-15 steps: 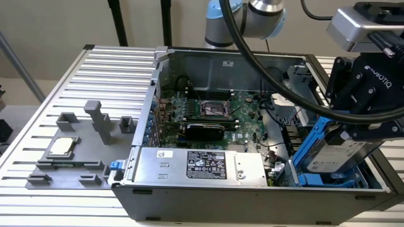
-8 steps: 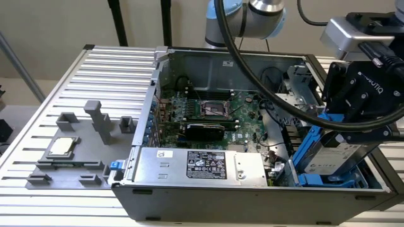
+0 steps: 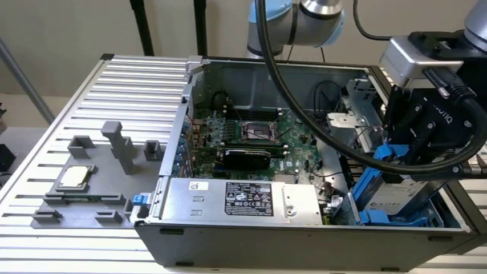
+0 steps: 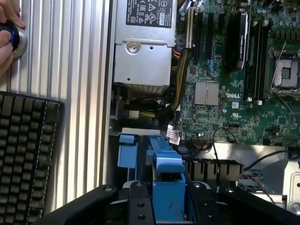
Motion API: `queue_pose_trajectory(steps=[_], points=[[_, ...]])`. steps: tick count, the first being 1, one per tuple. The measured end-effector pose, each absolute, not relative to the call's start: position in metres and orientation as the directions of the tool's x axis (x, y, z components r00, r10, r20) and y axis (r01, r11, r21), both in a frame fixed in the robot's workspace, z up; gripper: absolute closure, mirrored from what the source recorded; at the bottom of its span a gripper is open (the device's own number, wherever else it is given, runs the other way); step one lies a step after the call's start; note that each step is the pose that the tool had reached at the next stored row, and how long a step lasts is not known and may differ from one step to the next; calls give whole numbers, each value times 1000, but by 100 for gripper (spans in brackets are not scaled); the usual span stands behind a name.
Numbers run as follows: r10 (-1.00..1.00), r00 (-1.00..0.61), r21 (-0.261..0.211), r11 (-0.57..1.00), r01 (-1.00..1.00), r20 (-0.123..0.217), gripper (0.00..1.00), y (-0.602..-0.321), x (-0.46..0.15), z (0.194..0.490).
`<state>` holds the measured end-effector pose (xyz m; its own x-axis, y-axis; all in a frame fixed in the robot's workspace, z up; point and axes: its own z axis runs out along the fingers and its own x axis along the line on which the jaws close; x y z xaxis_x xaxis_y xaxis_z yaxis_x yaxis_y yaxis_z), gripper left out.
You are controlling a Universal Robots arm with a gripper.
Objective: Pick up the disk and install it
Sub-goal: 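Insert the first disk wire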
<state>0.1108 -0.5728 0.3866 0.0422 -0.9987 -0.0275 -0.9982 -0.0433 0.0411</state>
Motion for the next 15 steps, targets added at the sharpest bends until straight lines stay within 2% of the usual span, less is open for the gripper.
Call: queue_pose_trajectory(steps=[15], points=[[-996, 81, 41, -82, -996, -28, 100, -573, 111, 362]])
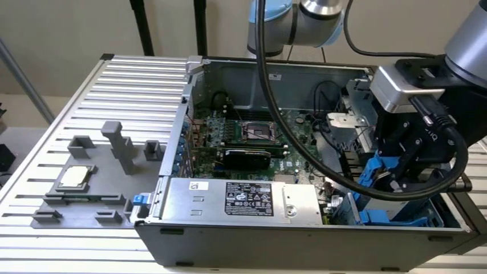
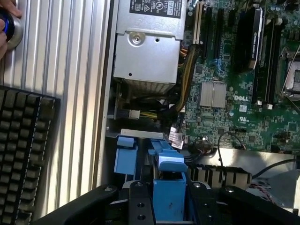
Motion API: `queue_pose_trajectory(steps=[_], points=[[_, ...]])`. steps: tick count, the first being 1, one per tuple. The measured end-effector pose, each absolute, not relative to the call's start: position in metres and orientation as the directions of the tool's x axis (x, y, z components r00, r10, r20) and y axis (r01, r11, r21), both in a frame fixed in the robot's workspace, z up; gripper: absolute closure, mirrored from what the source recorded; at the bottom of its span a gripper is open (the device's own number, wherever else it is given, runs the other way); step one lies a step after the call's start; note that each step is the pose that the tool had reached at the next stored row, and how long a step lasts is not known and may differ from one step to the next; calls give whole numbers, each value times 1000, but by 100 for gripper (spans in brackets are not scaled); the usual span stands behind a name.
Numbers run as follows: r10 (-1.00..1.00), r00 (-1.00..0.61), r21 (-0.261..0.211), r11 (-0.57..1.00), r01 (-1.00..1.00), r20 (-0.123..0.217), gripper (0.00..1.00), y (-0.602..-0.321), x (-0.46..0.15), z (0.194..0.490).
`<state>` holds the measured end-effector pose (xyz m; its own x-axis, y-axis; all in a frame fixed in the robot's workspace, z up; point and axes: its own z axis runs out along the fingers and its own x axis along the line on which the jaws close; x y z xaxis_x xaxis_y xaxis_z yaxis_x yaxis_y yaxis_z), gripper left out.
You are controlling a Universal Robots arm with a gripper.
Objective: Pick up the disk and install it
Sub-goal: 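Insert the first disk wire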
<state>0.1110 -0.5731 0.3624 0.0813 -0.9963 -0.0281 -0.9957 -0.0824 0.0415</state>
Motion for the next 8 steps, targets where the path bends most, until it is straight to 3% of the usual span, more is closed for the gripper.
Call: queue_pose_trajectory(steps=[8], points=[[-995, 99, 43, -101, -994, -30, 100, -574, 111, 348]])
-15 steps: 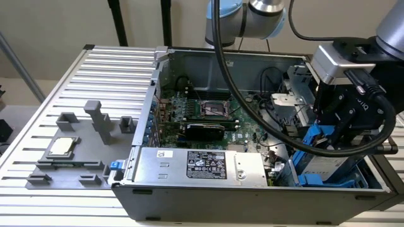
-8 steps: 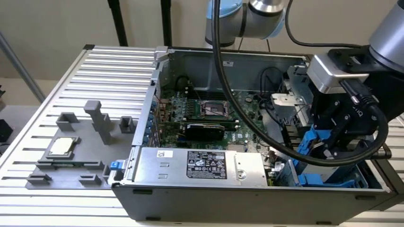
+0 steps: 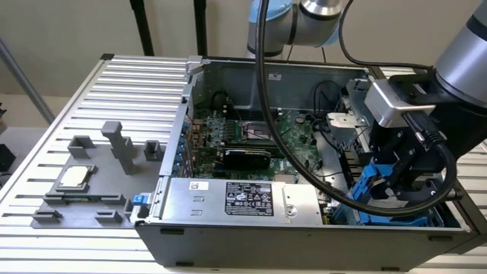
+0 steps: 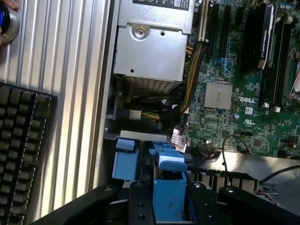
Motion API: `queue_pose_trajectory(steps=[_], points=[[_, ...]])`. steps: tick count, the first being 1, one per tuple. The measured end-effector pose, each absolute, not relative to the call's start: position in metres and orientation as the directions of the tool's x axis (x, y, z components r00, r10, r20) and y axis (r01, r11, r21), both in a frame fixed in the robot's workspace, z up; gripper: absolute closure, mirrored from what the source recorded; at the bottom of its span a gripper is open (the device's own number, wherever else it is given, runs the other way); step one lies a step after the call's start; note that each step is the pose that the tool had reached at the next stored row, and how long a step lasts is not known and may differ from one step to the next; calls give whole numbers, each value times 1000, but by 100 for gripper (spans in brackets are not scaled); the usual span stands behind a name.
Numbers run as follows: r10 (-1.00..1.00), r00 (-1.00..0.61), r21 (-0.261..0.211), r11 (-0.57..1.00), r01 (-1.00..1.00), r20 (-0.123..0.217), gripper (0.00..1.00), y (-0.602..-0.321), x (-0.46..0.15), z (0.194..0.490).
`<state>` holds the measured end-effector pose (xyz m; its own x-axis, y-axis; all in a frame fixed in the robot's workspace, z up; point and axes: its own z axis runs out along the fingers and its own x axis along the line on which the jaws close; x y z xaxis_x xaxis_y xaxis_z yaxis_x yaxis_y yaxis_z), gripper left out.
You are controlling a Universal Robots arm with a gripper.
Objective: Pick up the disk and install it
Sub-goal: 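Insert the first disk wire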
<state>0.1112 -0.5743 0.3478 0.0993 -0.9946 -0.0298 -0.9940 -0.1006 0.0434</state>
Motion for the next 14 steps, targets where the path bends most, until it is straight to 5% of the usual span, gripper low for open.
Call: queue_pose_trajectory(steps=[13, 14], points=[[-994, 106, 44, -108, -993, -34, 100, -575, 111, 342], [-994, 106, 44, -108, -993, -34, 0, -575, 111, 343]])
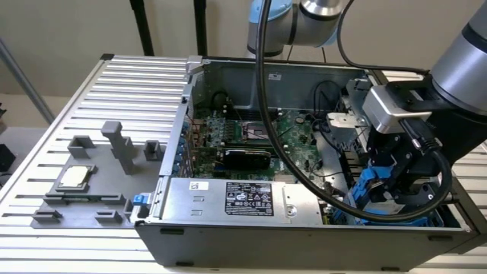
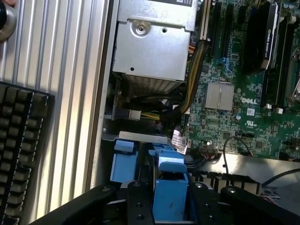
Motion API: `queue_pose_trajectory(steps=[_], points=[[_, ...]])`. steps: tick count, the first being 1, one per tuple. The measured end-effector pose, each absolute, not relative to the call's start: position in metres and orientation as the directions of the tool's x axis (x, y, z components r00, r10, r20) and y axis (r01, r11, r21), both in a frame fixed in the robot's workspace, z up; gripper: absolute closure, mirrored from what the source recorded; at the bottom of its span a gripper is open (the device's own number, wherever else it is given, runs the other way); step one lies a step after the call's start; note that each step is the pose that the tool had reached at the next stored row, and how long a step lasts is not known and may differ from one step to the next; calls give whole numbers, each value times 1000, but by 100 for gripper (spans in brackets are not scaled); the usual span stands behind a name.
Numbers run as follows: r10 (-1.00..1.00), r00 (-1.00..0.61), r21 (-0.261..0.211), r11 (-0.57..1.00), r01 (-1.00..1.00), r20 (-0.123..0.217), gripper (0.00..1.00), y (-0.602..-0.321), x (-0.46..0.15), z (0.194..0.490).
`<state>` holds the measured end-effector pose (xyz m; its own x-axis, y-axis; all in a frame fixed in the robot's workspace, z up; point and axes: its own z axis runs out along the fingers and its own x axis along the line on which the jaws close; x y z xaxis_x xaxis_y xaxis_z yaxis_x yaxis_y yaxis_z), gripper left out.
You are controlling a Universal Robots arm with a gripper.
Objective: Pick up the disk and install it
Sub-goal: 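Insert the first disk wire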
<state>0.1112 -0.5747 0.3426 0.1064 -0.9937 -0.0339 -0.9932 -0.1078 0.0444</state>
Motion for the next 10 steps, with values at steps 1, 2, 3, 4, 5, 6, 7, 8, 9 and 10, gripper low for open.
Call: queue_pose_trajectory(steps=[1, 2, 3, 4, 5, 6, 7, 8, 9, 10], points=[[-994, 106, 44, -108, -993, -35, 0, -575, 111, 343], [-994, 107, 44, -108, -993, -35, 0, -575, 111, 343], [-994, 106, 44, -108, -993, -35, 0, -575, 111, 343], [-994, 106, 44, -108, -993, -35, 0, -575, 111, 344], [-994, 106, 44, -108, -993, -35, 0, -575, 111, 345], [-994, 106, 44, -108, -993, -36, 0, -575, 111, 345], [-994, 106, 44, -108, -993, -36, 0, -575, 111, 346], [-994, 106, 44, -108, -993, -36, 0, -575, 111, 347], [-994, 106, 44, -108, -993, -36, 0, -575, 111, 349], [-994, 106, 44, -108, -993, -36, 0, -575, 111, 352]])
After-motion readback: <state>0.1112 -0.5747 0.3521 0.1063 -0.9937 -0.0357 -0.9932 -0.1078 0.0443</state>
